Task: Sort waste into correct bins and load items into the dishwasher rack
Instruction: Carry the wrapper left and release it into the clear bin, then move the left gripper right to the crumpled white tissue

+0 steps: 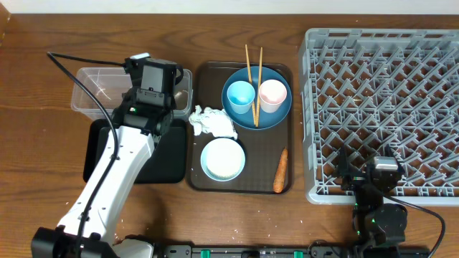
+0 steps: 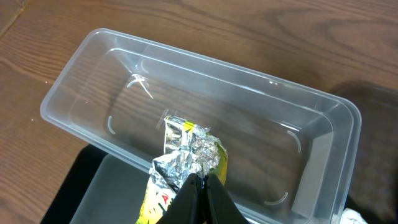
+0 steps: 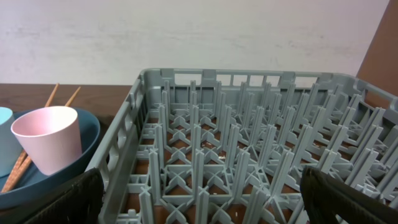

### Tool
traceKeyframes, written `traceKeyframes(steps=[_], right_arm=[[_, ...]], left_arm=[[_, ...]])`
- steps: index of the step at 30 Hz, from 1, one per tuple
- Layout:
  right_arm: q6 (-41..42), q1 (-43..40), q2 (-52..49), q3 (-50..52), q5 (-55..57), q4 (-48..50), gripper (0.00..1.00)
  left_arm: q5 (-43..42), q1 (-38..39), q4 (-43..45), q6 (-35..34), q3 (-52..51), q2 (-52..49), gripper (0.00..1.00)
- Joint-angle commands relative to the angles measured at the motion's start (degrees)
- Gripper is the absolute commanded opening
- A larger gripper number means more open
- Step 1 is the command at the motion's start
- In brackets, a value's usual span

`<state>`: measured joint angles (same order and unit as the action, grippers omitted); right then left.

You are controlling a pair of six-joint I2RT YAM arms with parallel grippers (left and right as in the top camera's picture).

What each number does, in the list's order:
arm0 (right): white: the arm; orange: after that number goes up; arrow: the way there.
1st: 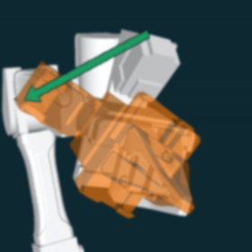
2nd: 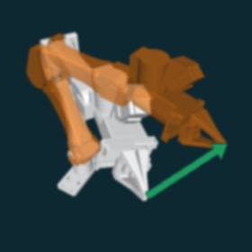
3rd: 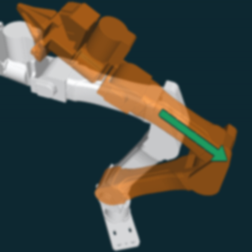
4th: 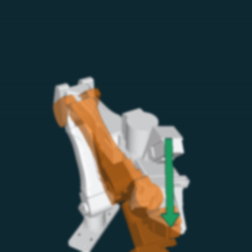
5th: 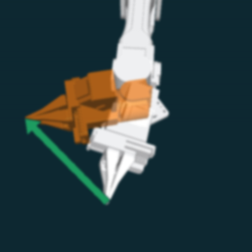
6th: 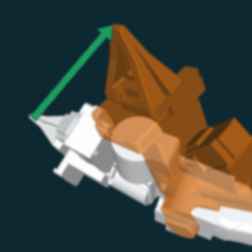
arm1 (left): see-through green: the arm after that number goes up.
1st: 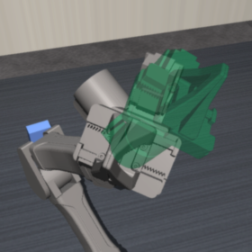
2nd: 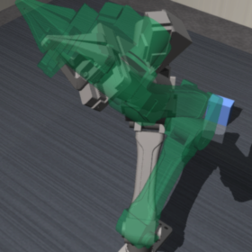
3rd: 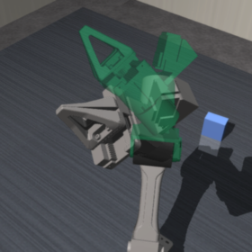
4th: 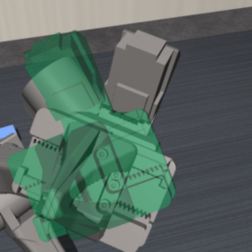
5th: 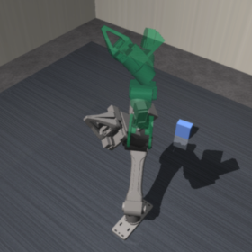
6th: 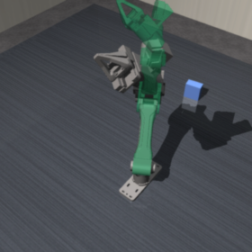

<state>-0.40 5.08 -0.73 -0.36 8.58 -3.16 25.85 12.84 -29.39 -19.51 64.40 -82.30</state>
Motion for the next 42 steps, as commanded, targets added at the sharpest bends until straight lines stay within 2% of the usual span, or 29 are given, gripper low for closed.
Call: traceKeyframes(steps=[1,7,13,29,34,35,38,40,42], right_arm=[[0.3,-0.6,0.1,0.0,0.2,-0.2,0.99],[0.3,-0.6,0.1,0.0,0.2,-0.2,0.99],[0.3,-0.6,0.1,0.0,0.2,-0.2,0.99],[0.3,-0.6,0.1,0.0,0.2,-0.2,0.99],[0.3,-0.6,0.1,0.0,0.2,-0.2,0.99],[0.3,-0.6,0.1,0.0,0.2,-0.2,0.99],[0.3,-0.6,0.1,0.0,0.2,-0.2,0.99],[0.3,-0.6,0.1,0.0,0.2,-0.2,0.99],[0.3,-0.6,0.1,0.0,0.2,-0.2,0.99]], left_arm=[[0.3,-0.3,1.2,-0.1,-0.6,-2.6,0.06],[0.3,-0.3,3.8,0.3,-0.6,-7.2,0.06],[0.3,-0.3,5.1,4.7,-0.6,-8.4,0.07],[0.3,-0.3,5.6,4.6,-0.6,-10.2,0.07],[0.3,-0.3,5.9,4.6,-0.6,-10.8,0.17],[0.3,-0.3,5.9,4.6,-0.6,-10.8,0.22],[0.3,-0.3,5.9,4.6,-0.6,-10.8,0.45],[0.3,-0.3,5.9,4.6,-0.6,-10.8,0.49],[0.3,-0.3,5.9,4.6,-0.6,-10.6,0.5]])
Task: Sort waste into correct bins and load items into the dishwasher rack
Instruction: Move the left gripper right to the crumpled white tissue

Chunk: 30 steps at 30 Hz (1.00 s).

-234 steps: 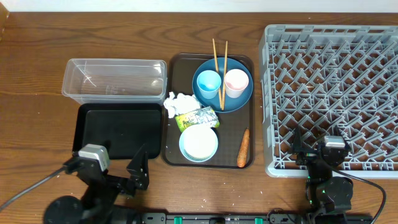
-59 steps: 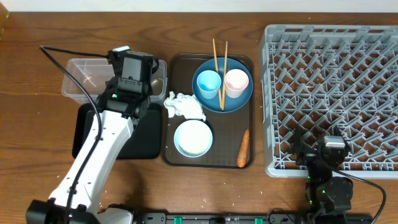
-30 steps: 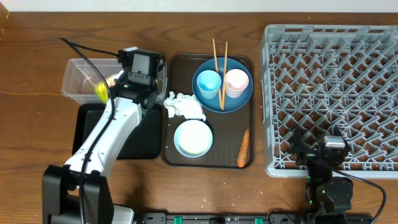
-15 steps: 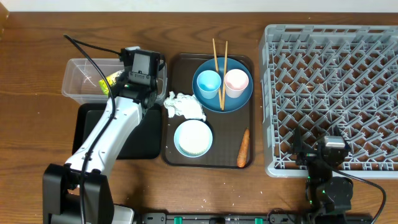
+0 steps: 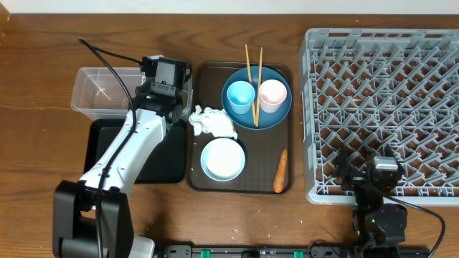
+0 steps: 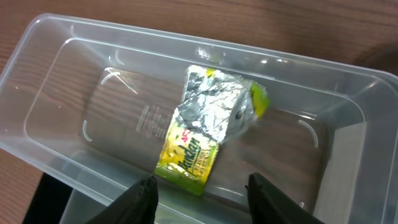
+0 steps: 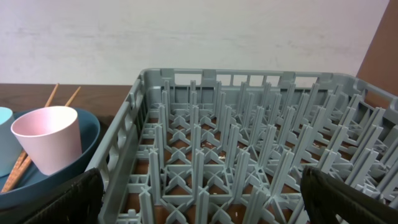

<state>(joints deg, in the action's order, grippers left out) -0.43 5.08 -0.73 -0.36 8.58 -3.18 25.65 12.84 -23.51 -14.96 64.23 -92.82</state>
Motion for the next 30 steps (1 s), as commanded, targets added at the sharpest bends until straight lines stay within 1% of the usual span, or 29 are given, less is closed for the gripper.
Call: traceKeyframes(steps=[1,8,11,15,17,20,25,28,30], right_arm=[[0.4,-0.6,0.1,0.0,0.2,-0.2,0.99],[0.4,-0.6,0.1,0.0,0.2,-0.2,0.99],[0.4,-0.6,0.1,0.0,0.2,-0.2,0.99],[0.4,-0.6,0.1,0.0,0.2,-0.2,0.99],[0.4,-0.6,0.1,0.0,0.2,-0.2,0.99],[0.4,-0.6,0.1,0.0,0.2,-0.2,0.99],[0.4,-0.6,0.1,0.0,0.2,-0.2,0.99],[0.4,-0.6,0.1,0.0,0.2,-0.2,0.99],[0.4,-0.6,0.1,0.0,0.2,-0.2,0.99]], left_arm=[[0.5,-0.1,-0.1,0.1,-0.4,0.3,0.5],[-0.3,2.2,-1.9,0.1,-0.4,5.0,0.5],[-5.6,3.5,-3.5,0.1,-0.4,7.2,0.5],[-17.6,4.9,-5.1,0.1,-0.4,8.5,0.5],[-21.4,5.4,-5.8,0.1,-0.4,8.4,0.5],[-23.5,5.9,-6.3,0.1,-0.4,8.1,0.5],[-24.6,6.3,-8.0,0.1,-0.4,7.3,0.49],[-27.4,6.4,-8.7,0.1,-0.4,7.1,0.44],[-28.9,6.8,-8.8,0.1,-0.8,7.0,0.43]])
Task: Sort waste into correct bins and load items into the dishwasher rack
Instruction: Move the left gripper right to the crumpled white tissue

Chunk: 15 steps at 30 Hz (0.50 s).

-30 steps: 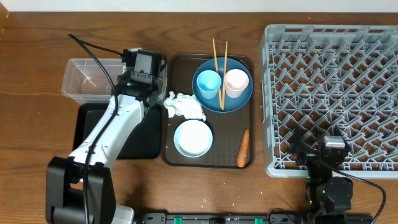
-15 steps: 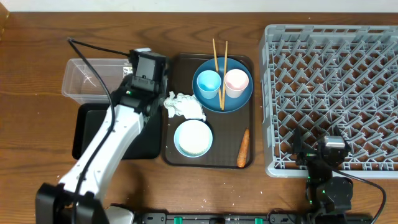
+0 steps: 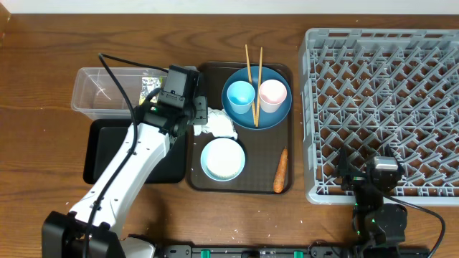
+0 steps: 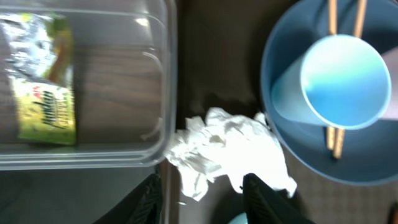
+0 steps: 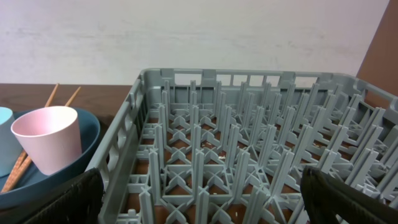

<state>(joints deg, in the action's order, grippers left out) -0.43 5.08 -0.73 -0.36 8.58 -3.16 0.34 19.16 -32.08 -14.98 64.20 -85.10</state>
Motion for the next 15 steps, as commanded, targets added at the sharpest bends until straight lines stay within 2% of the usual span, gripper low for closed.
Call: traceKeyframes(steps=[1,7,10,12,13,15], right_arm=[[0.4,-0.6,0.1,0.0,0.2,-0.2,0.99],[0.4,-0.6,0.1,0.0,0.2,-0.2,0.99],[0.4,-0.6,0.1,0.0,0.2,-0.2,0.99],[0.4,-0.6,0.1,0.0,0.2,-0.2,0.99],[0.4,-0.6,0.1,0.0,0.2,-0.2,0.99],[0.4,-0.6,0.1,0.0,0.2,-0.2,0.99]], left_arm=[[-3.8,0.6,-0.2,0.1,-1.0,-0.7,0.43],[-3.8,2.9,0.7,0.1,-2.3,-0.8,0.42],[-3.8,4.0,1.6,0.1,-2.7,-0.9,0.37],[-3.8,4.4,2.2,0.1,-2.9,-1.0,0.36],[-3.8,4.5,2.4,0.1,-2.9,-1.2,0.37],[-3.8,4.4,2.6,0.1,-2.9,-1.7,0.45]])
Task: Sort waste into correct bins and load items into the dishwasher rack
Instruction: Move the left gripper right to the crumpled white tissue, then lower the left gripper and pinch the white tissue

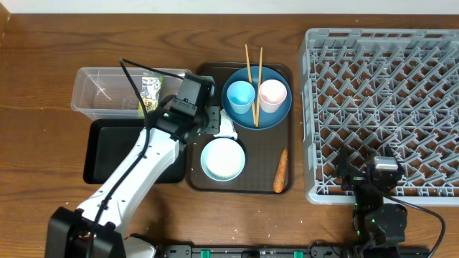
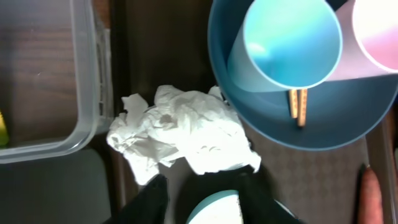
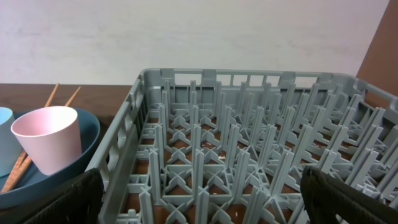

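My left gripper [image 2: 202, 200] is open and hangs over a crumpled white tissue [image 2: 180, 134] on the brown tray [image 1: 287, 143]. Nothing is between its fingers. A yellow foil wrapper [image 1: 149, 92] lies in the clear bin [image 1: 97, 93]. On the tray a blue plate [image 1: 276, 115] carries a blue cup [image 2: 289, 37], a pink cup [image 1: 272, 94] and chopsticks [image 1: 253, 64]. A pale bowl [image 1: 222, 159] and a carrot [image 1: 281, 170] lie nearer the front. My right gripper [image 3: 202, 199] is open at the near edge of the grey dishwasher rack [image 1: 387, 107].
A black bin [image 1: 107, 154] sits in front of the clear bin, left of the tray. The left arm stretches diagonally across it. The rack fills the right side of the table, and its pegs stand close before the right wrist.
My left gripper has moved right, from above the clear bin's end wall and the tissue to over the tissue beside the blue plate. It is still open. The right arm has not moved.
First my left gripper was shut on the yellow foil wrapper above the clear bin. Then it was open and the wrapper lay in that bin. After that it was over the tray's left edge, and now it is over the tissue.
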### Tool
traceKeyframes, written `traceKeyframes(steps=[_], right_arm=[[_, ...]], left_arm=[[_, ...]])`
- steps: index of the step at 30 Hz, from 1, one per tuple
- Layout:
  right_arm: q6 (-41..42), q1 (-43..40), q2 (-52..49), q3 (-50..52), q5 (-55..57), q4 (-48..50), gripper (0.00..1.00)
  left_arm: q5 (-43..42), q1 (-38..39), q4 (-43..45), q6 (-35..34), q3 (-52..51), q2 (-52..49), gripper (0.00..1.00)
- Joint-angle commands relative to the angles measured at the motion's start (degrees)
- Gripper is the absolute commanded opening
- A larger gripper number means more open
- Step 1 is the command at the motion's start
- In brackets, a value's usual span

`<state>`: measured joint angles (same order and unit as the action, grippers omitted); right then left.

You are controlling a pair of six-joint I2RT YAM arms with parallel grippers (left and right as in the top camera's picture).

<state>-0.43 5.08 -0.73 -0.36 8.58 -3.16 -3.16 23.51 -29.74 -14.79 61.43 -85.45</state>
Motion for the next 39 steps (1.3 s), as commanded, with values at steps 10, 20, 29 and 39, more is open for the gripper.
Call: traceKeyframes(steps=[10,20,29,39], right_arm=[[0.4,-0.6,0.1,0.0,0.2,-0.2,0.99],[0.4,-0.6,0.1,0.0,0.2,-0.2,0.99],[0.4,-0.6,0.1,0.0,0.2,-0.2,0.99],[0.4,-0.6,0.1,0.0,0.2,-0.2,0.99]], left_arm=[[-0.3,0.1,1.6,-0.1,-0.2,-4.3,0.53],[-0.3,0.1,5.1,-0.1,-0.2,-10.8,0.48],[-0.3,0.1,7.7,-0.1,-0.1,-14.9,0.48],[-0.3,0.1,8.7,-0.1,-0.2,-16.3,0.48]])
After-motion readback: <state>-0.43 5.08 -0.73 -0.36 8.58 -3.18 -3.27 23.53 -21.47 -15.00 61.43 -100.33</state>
